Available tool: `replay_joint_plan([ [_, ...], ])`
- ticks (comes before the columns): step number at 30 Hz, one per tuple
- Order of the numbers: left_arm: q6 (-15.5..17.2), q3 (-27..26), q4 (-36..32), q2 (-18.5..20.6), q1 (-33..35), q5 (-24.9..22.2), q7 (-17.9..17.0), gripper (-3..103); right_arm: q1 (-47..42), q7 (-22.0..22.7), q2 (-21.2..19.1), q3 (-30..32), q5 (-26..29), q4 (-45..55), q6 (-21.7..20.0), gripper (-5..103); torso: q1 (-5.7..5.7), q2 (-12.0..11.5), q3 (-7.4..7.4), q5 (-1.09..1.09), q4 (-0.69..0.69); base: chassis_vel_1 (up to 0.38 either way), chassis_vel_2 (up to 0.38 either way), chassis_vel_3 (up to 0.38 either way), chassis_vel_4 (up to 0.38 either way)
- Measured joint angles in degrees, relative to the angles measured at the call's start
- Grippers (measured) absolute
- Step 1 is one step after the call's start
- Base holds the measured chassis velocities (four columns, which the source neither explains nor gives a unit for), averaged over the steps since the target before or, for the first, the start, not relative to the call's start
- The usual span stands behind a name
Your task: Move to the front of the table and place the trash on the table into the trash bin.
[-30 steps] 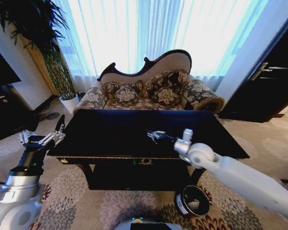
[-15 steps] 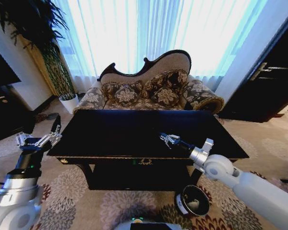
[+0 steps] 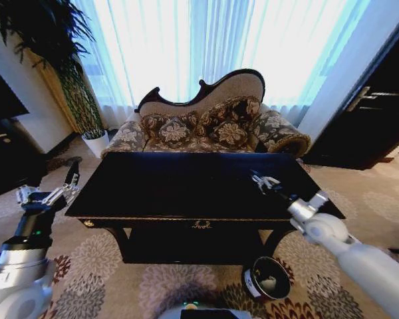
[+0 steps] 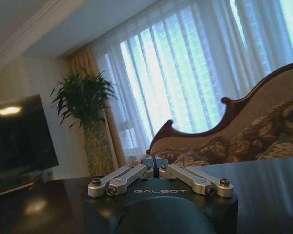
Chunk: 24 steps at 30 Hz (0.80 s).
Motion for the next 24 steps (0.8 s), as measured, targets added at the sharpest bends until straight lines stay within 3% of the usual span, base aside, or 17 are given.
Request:
replay_joint_plan([
  [2,0.01,0.05,0.00,0.03,-0.07,-0.02,0.00,100,-1.37,-0.64,0.49,1.42,0.07,0.14,0.29,0,0.00,0.00,0.00,0.00,0.00,0.000,0.000,0.000,0.000],
  [5,0.06,0.08,0.00,0.47,-0.48,-0.77,0.00,100,-10.00,-3.89,3.68,8.84,0.21,2.43,2.23,0,0.00,0.00,-0.01,-0.01,0.00,0.000,0.000,0.000,0.000],
  [9,0.01,0.05,0.00,0.83,-0.82,-1.23,0.00,100,-15.63,-6.75,6.36,12.37,-0.31,4.00,4.43,0,-0.01,0.00,-0.01,-0.02,0.00,0.000,0.000,0.000,0.000],
  [24,-2.00,-0.90,0.04,1.26,-1.82,-3.71,-0.08,100,-25.96,-11.60,13.82,14.34,-9.21,3.08,14.14,0,-0.01,0.00,-0.01,-0.01,0.01,0.000,0.000,0.000,0.000],
])
